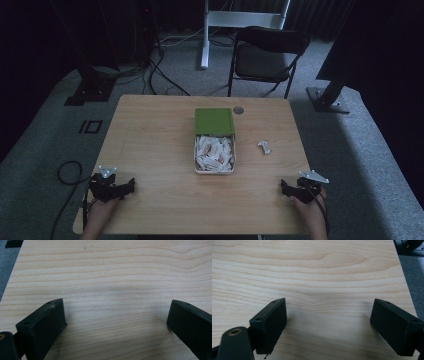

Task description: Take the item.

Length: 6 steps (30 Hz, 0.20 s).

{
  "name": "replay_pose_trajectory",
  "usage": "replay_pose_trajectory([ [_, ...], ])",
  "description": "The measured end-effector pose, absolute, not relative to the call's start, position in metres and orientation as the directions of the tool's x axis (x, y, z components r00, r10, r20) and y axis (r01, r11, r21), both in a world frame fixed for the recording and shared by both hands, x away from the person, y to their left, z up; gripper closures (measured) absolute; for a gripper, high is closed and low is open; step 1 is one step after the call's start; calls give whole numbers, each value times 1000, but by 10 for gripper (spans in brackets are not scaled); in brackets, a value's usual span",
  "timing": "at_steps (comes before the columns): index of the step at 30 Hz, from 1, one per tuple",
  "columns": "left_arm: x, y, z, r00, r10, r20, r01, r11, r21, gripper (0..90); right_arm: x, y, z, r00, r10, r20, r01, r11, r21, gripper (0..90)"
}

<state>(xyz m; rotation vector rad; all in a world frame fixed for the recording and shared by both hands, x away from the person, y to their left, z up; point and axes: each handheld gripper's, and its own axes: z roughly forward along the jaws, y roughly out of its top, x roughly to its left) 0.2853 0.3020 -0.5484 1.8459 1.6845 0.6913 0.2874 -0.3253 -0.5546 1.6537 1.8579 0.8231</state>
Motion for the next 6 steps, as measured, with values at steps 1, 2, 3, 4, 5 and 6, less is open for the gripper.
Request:
replay_pose_trajectory([
  [1,285,302,-548,86,996,13,718,-71,693,28,287,-325,-555,-123,992,17,679,72,731,136],
  [2,285,302,-548,86,996,13,718,-71,693,28,287,-325,-555,-123,992,17,679,72,731,136],
  [3,285,302,-548,86,996,13,718,-71,693,28,287,-325,-555,-123,992,17,679,72,730,136],
  [4,285,302,-548,86,996,13,718,-71,693,27,287,-325,-555,-124,992,16,679,73,731,136],
  [5,285,302,-548,86,996,13,718,-71,693,28,287,-325,-555,-124,992,16,679,73,731,136],
  [6,285,302,-548,86,996,13,718,-71,693,27,287,-325,-555,-124,992,16,679,73,731,136],
])
